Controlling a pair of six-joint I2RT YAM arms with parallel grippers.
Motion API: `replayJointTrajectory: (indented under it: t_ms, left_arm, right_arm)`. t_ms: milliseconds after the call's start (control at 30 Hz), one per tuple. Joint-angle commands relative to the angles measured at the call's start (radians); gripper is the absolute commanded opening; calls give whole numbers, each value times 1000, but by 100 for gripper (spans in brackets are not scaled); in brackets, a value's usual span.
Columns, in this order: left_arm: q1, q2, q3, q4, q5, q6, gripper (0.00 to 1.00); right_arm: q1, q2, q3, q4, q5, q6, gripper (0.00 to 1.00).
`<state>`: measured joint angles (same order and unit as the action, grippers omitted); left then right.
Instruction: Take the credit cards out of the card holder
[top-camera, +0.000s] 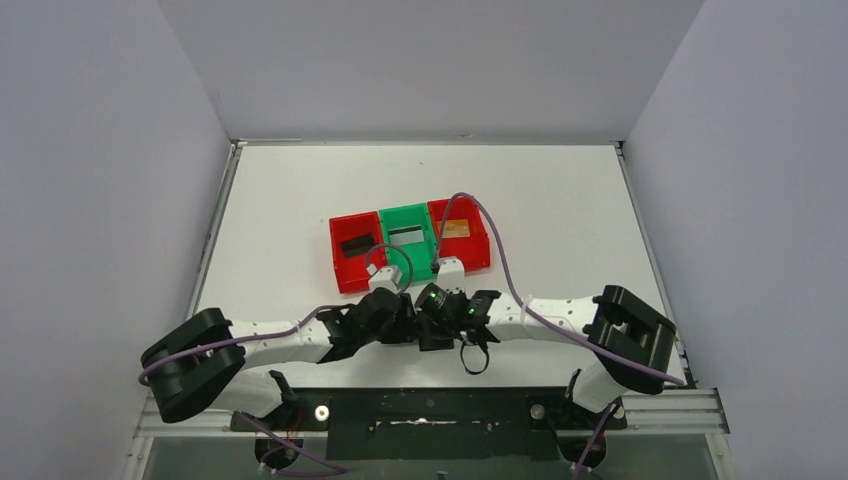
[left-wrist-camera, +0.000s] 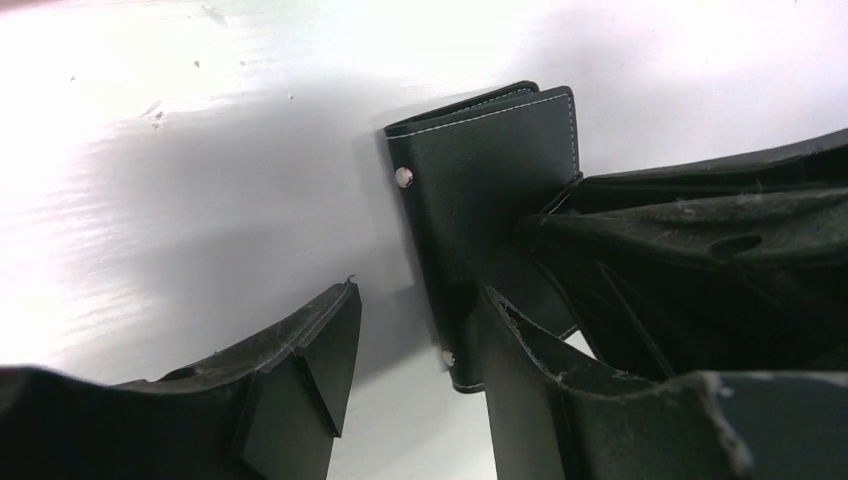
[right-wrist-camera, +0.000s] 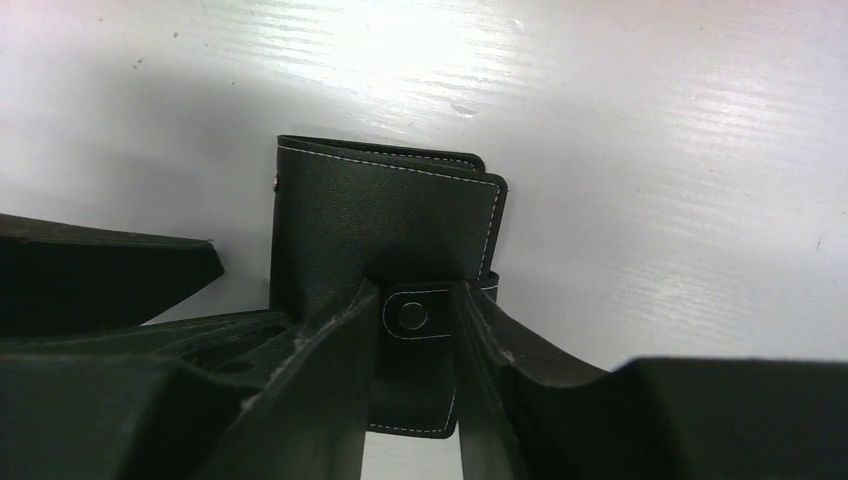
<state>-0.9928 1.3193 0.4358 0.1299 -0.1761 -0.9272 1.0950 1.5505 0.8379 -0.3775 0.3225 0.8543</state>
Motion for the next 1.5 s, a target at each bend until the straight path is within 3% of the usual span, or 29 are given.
replayJointTrajectory:
  t_ms: [0,200,333,500,733,800,900,1267,1467]
  left_arm:
    - [0,44,73,34,30,30,46]
    - [-7,90,117,20,40,48,49]
    - [-9,134,140,-12,28,42,49]
    - [-14,213,184,-88,2,21,45]
    - [-29,239,195,-87,7,11,40]
    - [-29,231,193,-85,3,8,39]
    - [-29,221,191,-88,-1,10,39]
    - [-29,189,166,-90,24,24,34]
    - [-29,173,138,-82,36,22,32]
  right_arm:
    - [9,-17,-10,16,44,17,29]
    - [-1,-74,-78,129,2,32,15]
    - [-37,-127,-144,240,-68,43,0]
    - [-69,-186,-212,323,-127,53,0]
    - [-70,-256,-181,146,-23,98,32]
    - [-70,-259,-169,70,13,146,49]
    - [-65,-256,-166,7,22,209,60]
    - [-43,-140,-137,111,-52,242,67]
    - [-39,-58,-90,57,-36,262,62]
